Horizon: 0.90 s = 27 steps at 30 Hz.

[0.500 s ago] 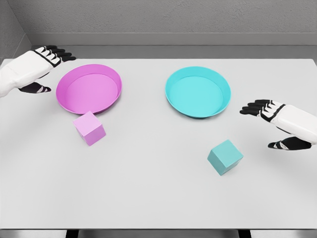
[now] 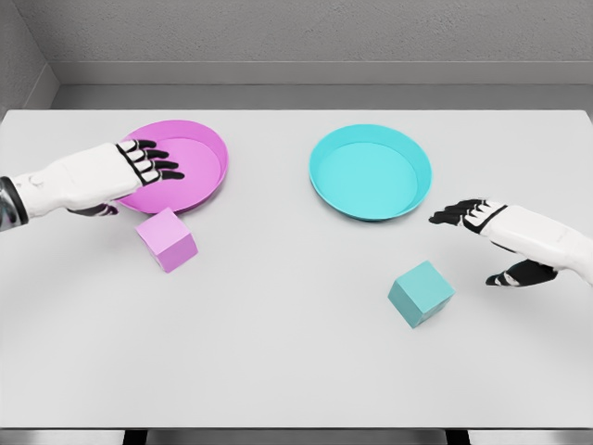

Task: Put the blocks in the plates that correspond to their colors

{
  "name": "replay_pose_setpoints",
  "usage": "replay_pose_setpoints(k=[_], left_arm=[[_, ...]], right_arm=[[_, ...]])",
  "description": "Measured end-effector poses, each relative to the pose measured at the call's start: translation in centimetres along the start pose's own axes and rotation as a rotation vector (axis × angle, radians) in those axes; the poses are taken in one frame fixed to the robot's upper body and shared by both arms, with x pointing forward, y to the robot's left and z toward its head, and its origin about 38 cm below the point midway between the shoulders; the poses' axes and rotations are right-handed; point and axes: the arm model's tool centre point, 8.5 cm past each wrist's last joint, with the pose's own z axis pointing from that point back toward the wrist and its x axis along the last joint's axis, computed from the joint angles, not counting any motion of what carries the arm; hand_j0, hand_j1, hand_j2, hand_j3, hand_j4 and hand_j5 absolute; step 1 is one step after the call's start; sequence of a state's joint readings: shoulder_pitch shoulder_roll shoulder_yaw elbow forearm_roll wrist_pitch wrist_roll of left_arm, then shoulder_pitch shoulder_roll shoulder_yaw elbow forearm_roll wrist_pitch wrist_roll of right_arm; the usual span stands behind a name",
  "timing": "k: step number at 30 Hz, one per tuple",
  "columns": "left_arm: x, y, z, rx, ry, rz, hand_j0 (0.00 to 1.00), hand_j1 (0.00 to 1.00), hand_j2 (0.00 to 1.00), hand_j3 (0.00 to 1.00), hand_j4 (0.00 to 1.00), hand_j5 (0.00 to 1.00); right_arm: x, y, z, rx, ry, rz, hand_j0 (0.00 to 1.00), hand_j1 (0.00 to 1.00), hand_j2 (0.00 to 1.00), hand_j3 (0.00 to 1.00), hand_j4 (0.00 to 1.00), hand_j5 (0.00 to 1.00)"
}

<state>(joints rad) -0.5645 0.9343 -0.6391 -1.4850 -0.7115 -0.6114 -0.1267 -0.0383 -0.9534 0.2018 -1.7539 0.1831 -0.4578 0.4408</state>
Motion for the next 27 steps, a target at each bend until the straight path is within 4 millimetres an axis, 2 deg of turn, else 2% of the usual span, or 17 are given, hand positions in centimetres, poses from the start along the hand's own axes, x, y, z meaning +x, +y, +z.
replay_pose_setpoints(k=[6, 7, 10, 11, 16, 22, 27], left_arm=[[0.7, -0.4, 1.2, -0.051, -0.019, -0.028, 1.0, 1.0, 1.0, 1.0, 1.0, 1.0], [1.0, -0.7, 1.3, -0.058, -0.025, -0.026, 1.0, 1.0, 1.0, 1.0, 1.0, 1.0], [1.9, -0.8, 1.3, -0.06, -0.049, -0.027, 1.0, 1.0, 1.0, 1.0, 1.0, 1.0], [2.6, -1.3, 1.3, -0.066, -0.063, -0.021, 1.0, 1.0, 1.0, 1.0, 1.0, 1.0], [3.5, -0.6, 0.8, -0.044, -0.092, -0.03, 1.0, 1.0, 1.0, 1.0, 1.0, 1.0], [4.8, -0.5, 0.1, -0.028, -0.127, -0.029, 1.0, 1.0, 1.0, 1.0, 1.0, 1.0], [5.4, -0.5, -0.5, -0.026, -0.145, -0.034, 1.0, 1.0, 1.0, 1.0, 1.0, 1.0]], right_arm=[[0.2, 2.8, -1.2, 0.121, 0.019, -0.059, 1.0, 1.0, 1.0, 1.0, 1.0, 1.0], [0.2, 2.8, -1.3, 0.13, 0.018, -0.059, 1.0, 1.0, 1.0, 1.0, 1.0, 1.0], [0.5, 0.2, -2.4, 0.115, -0.003, -0.004, 1.0, 1.0, 1.0, 1.0, 1.0, 1.0], [0.7, 0.5, -2.9, 0.127, -0.015, -0.008, 1.0, 1.0, 1.0, 1.0, 1.0, 1.0], [1.7, 2.1, -4.3, 0.178, -0.054, -0.027, 1.0, 1.0, 1.0, 1.0, 1.0, 1.0], [1.9, 3.5, -4.8, 0.213, -0.053, -0.055, 1.0, 1.0, 1.0, 1.0, 1.0, 1.0], [1.9, 3.7, -4.9, 0.219, -0.047, -0.061, 1.0, 1.0, 1.0, 1.0, 1.0, 1.0]])
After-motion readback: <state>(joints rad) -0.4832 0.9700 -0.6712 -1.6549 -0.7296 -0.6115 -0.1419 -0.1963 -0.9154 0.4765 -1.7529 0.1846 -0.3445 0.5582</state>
